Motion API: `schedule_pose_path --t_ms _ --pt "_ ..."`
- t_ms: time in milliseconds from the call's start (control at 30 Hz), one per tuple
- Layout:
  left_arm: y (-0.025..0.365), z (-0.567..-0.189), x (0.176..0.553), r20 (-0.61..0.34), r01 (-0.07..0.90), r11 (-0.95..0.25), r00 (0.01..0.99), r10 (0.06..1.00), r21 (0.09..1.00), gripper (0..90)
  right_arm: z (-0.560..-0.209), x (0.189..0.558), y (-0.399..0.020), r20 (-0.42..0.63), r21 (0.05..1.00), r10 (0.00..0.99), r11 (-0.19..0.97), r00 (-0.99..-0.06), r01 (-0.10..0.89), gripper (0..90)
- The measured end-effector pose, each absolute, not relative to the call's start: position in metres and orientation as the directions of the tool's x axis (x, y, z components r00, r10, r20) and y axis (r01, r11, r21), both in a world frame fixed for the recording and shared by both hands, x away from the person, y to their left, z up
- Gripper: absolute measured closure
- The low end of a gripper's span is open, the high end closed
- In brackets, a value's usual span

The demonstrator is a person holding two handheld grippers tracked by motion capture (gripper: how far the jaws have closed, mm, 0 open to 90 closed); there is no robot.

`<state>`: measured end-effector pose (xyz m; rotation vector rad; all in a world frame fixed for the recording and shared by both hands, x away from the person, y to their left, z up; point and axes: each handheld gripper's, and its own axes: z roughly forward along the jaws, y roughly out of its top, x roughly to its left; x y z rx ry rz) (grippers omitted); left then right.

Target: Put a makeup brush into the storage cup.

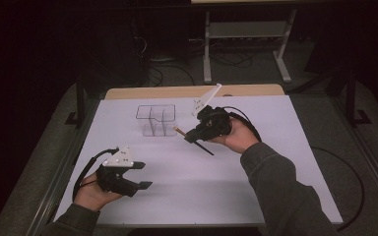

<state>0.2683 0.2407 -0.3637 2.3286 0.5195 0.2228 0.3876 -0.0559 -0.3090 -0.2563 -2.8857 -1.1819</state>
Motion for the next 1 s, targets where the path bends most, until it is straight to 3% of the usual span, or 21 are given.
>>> schedule_pose_path --t_ms 1000 --pt "0.241 -0.389 0.267 -0.018 0.325 -0.585 0.884 0.468 0.743 27.9 -0.289 0.423 -0.024 0.055 0.734 0.16 0.663 -0.986 0.149 82.7"
